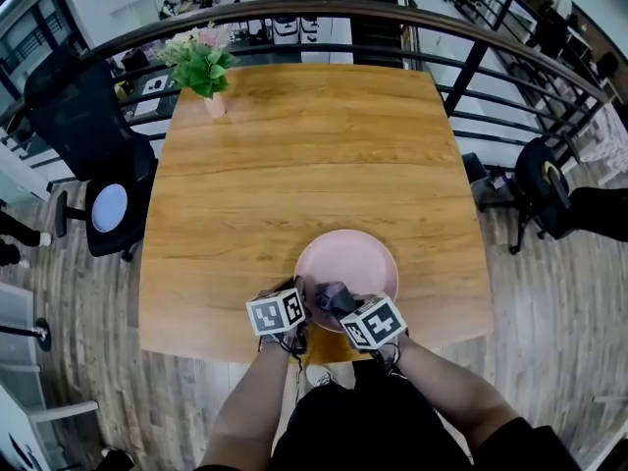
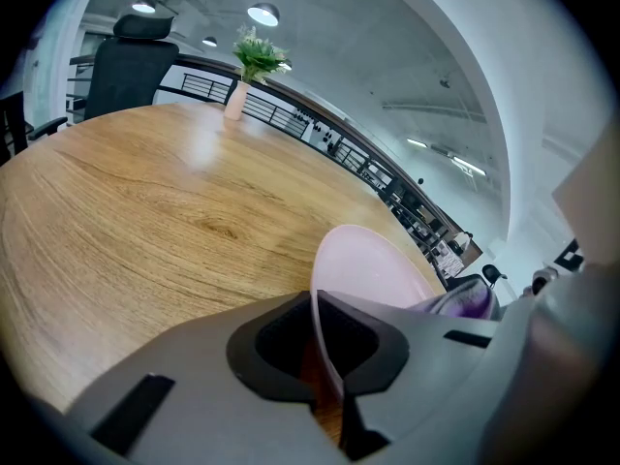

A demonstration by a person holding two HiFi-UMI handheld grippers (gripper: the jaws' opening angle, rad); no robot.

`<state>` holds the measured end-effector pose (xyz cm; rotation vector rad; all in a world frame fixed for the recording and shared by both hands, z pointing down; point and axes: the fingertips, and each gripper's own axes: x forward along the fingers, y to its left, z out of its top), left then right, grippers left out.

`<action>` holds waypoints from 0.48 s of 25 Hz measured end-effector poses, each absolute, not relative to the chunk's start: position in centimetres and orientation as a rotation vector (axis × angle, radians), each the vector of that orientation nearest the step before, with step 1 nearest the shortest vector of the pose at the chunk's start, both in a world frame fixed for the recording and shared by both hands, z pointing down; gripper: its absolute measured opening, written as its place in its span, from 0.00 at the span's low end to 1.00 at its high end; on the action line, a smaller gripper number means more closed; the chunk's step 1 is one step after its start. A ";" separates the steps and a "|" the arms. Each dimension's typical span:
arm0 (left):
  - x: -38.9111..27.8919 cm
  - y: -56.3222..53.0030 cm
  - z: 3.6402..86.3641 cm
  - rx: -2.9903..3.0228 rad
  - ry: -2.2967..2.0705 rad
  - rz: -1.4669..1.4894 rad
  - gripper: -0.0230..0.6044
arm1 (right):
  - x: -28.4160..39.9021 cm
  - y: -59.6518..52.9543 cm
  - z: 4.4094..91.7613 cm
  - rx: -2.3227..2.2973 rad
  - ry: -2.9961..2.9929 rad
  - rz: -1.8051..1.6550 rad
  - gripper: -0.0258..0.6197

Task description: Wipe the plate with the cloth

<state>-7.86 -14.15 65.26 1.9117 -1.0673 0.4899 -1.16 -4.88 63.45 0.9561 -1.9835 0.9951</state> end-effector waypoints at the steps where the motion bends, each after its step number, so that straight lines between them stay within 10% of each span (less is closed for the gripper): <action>1: -7.8 -14.1 65.2 1.910 -1.068 0.490 0.09 | -1.6 -4.4 63.6 0.929 -1.982 0.986 0.15; 12: -8.0 -14.2 65.6 1.903 -1.057 0.484 0.09 | -1.2 -2.4 65.6 0.791 -1.889 0.841 0.15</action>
